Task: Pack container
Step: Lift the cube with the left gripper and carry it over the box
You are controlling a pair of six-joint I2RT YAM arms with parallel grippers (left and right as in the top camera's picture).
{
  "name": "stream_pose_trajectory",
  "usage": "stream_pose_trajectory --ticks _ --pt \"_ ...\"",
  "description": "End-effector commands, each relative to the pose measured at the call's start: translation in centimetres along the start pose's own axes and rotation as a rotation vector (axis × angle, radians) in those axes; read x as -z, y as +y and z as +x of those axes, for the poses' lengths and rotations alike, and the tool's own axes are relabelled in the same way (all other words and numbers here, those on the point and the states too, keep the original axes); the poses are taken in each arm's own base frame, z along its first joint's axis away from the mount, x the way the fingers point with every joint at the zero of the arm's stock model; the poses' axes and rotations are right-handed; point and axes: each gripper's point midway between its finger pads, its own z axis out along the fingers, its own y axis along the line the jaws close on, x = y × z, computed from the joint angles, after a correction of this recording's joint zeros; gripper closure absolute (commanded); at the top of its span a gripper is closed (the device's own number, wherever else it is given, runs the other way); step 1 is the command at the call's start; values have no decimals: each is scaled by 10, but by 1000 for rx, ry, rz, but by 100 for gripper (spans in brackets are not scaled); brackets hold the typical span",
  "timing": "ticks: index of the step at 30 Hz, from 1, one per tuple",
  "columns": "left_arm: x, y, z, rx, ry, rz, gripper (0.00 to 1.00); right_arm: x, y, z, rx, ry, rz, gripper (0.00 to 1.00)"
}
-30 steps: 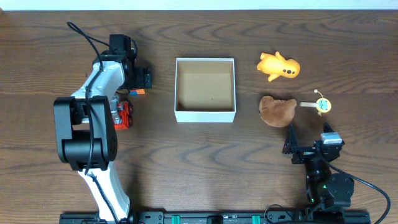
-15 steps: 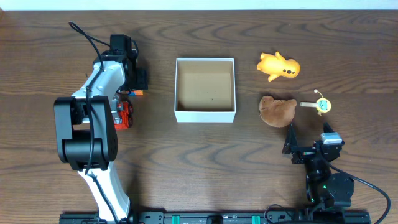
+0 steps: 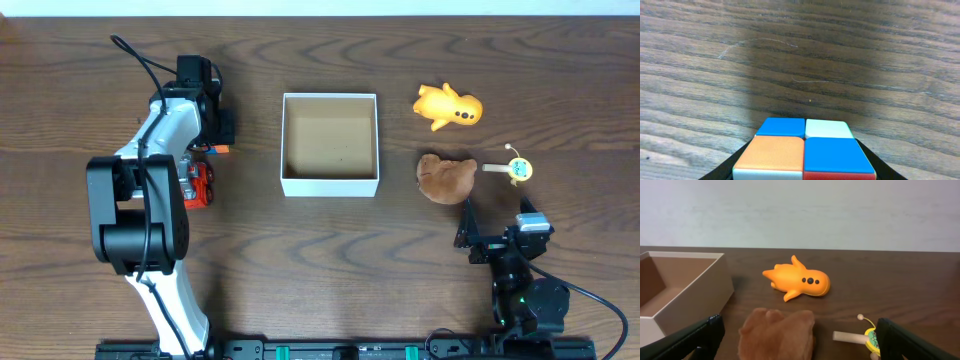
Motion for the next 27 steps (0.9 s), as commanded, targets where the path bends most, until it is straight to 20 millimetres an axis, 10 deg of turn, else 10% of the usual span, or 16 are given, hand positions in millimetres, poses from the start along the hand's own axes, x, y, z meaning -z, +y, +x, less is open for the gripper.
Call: stream_pose_trajectory --ticks 1,10,20,27 --pt "36 -1 -25 5 -102 7 50 0 -1 0 11 -2 4 1" --pt "106 -17 -65 54 -326 61 52 0 -1 0 11 -2 4 1" --pt "206 -120 -74 -112 -534 363 59 0 -1 0 11 -1 4 1" --pt "224 -177 -50 -223 -527 437 59 0 -1 0 11 -1 4 1"
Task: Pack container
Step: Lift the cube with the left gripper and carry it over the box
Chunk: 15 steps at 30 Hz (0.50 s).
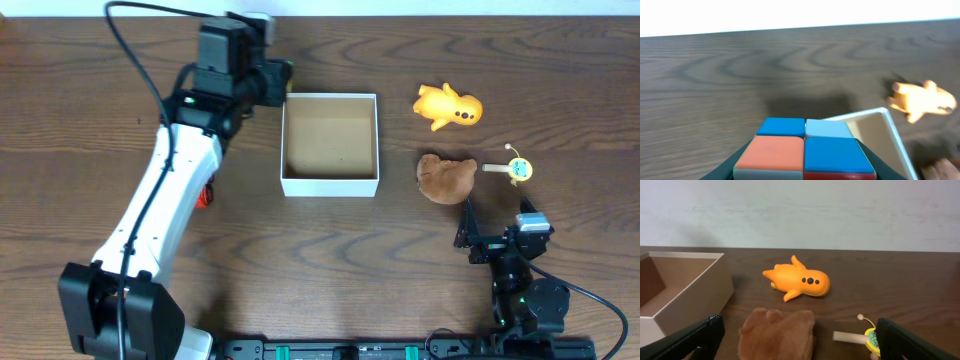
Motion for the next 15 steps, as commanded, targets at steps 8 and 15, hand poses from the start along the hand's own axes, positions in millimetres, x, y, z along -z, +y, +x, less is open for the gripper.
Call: stream_pose_trajectory --ticks 8,15 --pt "-14 -51 29 -56 90 84 59 0 -1 0 11 -1 4 1" --pt "-50 -42 61 -45 194 65 59 0 -1 0 11 -1 4 1"
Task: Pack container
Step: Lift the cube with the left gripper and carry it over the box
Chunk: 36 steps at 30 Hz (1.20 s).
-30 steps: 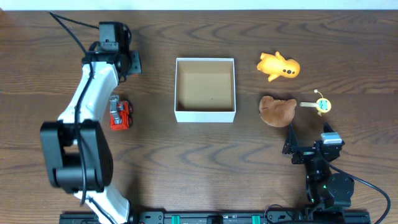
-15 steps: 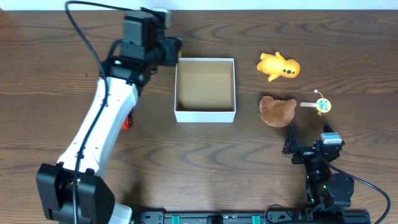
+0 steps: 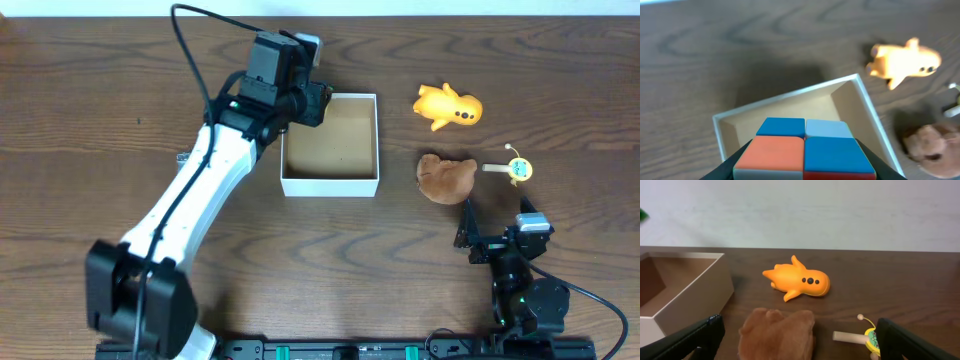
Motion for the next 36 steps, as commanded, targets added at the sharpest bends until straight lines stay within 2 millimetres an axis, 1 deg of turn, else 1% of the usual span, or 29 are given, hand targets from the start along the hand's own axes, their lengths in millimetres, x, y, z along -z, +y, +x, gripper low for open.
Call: stream_pose_trajectory --ticks 1,4,7,13,18,28,36 --pt "-23 6 18 20 63 -5 60 0 -1 0 11 -1 4 1" --pt "-41 15 29 35 96 -39 64 0 -1 0 11 -1 4 1" --pt "-50 30 36 86 113 -115 69 0 -1 0 11 -1 4 1" --pt "-50 46 36 79 105 -203 70 0 -1 0 11 -1 4 1" --pt "-55 48 44 80 129 -212 70 0 -1 0 11 -1 4 1" --pt "-75 53 64 83 188 -222 70 0 -1 0 11 -1 4 1" --pt "-85 55 63 81 173 -221 69 0 -1 0 11 -1 4 1"
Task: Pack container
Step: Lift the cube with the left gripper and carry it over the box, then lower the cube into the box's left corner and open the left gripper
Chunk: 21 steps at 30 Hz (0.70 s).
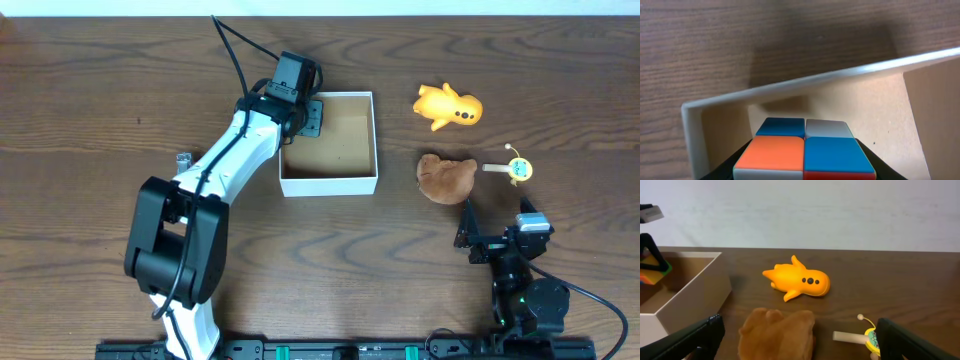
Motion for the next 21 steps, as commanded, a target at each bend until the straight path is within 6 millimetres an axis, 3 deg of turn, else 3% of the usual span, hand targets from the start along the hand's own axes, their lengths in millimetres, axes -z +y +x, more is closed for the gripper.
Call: stream_pose_trajectory --ticks 1,5,6,8,21 --pt "-10 5 5 13 14 -25 69 0 -1 0 11 -1 4 1" --pt "-17 6 11 13 34 -29 69 0 -1 0 11 -1 4 1" --pt "-18 6 12 13 35 -29 65 0 -1 0 11 -1 4 1" --pt "-17 6 10 13 31 -28 46 0 -1 0 11 -1 4 1" --pt "-9 4 0 13 2 -22 44 0 -1 0 11 -1 4 1"
